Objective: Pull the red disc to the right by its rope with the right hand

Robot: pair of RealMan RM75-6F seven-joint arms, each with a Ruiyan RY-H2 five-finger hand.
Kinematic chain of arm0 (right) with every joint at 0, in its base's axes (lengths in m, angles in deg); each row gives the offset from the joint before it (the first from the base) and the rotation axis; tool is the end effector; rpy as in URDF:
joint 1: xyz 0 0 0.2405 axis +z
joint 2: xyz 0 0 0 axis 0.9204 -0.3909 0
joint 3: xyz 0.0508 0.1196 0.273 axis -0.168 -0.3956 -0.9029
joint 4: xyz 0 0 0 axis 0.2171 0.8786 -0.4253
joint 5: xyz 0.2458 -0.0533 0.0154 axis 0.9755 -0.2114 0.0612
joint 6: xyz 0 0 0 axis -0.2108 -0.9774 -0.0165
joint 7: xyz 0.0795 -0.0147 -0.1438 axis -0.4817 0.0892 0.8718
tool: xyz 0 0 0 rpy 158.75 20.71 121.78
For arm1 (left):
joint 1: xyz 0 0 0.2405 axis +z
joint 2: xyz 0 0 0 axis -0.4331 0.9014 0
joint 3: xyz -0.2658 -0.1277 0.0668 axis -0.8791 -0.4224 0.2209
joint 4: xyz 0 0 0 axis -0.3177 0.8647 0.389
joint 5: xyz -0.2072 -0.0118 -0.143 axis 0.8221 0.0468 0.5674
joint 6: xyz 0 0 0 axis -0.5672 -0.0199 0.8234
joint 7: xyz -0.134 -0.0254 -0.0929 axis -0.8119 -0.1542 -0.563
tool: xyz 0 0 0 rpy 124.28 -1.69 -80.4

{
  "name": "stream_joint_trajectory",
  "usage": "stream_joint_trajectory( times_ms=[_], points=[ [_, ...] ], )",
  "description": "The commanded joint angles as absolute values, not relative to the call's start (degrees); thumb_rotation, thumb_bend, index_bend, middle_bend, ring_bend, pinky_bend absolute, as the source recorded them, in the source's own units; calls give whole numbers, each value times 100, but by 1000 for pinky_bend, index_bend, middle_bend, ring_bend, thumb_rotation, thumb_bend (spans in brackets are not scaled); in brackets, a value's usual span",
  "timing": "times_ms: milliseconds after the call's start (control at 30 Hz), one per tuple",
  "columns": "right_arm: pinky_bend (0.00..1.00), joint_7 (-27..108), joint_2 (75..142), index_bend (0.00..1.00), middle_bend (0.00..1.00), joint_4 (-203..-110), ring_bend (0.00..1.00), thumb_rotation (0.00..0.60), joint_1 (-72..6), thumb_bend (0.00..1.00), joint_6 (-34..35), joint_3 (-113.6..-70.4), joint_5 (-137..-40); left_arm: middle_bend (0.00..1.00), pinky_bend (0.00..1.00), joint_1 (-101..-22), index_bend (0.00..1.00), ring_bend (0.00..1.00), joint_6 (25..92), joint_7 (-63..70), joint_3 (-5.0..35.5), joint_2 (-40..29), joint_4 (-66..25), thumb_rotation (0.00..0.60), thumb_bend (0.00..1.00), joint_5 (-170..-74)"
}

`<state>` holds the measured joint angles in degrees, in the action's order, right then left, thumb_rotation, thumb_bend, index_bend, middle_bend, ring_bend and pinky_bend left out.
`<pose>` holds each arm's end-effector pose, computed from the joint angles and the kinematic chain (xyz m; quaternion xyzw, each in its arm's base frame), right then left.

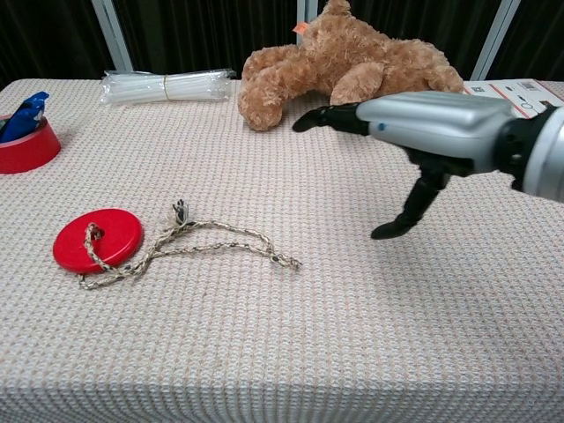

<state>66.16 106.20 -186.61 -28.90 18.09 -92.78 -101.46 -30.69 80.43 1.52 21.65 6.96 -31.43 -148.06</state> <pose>-0.1167 -0.3230 -0.0502 0.8212 -0.3267 0.3741 0.2810 -0.3903 0.2078 0.1171 -0.6003 -0.3729 -0.3882 0.5915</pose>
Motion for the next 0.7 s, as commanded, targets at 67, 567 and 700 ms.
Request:
stream_joint_trajectory(
  times_ms=[67, 567, 700],
  points=[
    [0, 7211, 11263, 0, 37, -18426, 0, 600, -2379, 22, 2104, -9389, -9263, 123, 117, -3043, 132, 24, 8061, 63, 2159, 689, -3058, 600, 14, -14781],
    [0, 7951, 12094, 0, 99, -17933, 0, 600, -1786, 85, 1635, -9059, -8257, 123, 117, -2966, 133, 24, 8114, -242, 2151, 643, -2774, 600, 14, -14746],
    [0, 7985, 12179, 0, 112, -17845, 0, 600, -1697, 96, 1578, -8999, -8108, 123, 117, -2956, 132, 24, 8128, -282, 2143, 636, -2741, 600, 15, -14743]
  ],
)
